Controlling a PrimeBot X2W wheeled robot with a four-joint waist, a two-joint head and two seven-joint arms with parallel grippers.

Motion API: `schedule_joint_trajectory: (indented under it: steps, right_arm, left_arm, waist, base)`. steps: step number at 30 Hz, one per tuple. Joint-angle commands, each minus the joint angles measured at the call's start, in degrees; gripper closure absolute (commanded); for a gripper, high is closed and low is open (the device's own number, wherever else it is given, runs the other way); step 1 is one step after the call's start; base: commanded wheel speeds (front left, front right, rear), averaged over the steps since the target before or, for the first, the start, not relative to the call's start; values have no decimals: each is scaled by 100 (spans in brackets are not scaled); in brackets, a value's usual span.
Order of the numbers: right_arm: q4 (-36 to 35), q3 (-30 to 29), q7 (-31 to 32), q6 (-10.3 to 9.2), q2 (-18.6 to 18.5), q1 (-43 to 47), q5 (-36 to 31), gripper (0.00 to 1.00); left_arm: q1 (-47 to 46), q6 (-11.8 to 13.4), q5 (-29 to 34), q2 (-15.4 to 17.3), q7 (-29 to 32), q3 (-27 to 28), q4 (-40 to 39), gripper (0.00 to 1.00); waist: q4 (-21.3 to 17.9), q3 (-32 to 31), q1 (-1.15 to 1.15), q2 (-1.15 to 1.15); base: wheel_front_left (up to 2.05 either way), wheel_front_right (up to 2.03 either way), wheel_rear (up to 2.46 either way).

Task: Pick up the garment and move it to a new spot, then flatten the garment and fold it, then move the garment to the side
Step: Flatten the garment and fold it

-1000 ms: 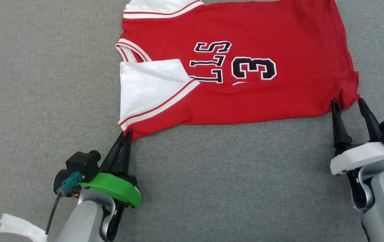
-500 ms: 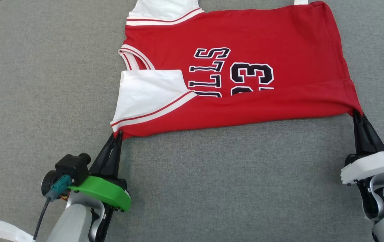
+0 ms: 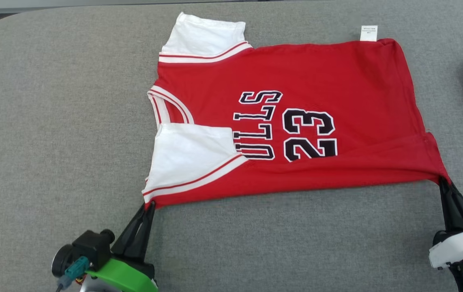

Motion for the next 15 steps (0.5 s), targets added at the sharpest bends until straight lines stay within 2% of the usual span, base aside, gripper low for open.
schedule_joint_trajectory:
  steps: [1,12,13,14,15]
  right_arm:
    - [-58,-34,-16,-8,-57,173,48,100]
    - [-643,-208,-16,-9,-270,1153,-116,100]
    - [-649,-185,-15,-9,-276,1190,-143,85]
    - [-634,-156,-16,-9,-289,1225,-168,65]
    - [-620,-144,-16,-9,-290,1253,-178,33]
  left_arm:
    - [185,22,35,56,-2,14,-98,100]
    - [976,181,60,191,144,-86,-668,100]
    - [978,202,55,177,176,-103,-645,100]
    - [972,208,50,149,196,-127,-613,100]
    - [964,221,42,131,245,-147,-570,100]
  waist:
    - [3,-30,0,0]
    - [29,-269,0,0]
    - [28,-284,0,0]
    - [27,-301,0,0]
    - [29,-316,0,0]
  base:
    - [0,0,0]
    - [0,0,0]
    - [0,0,0]
    - [0,0,0]
    - [0,0,0]
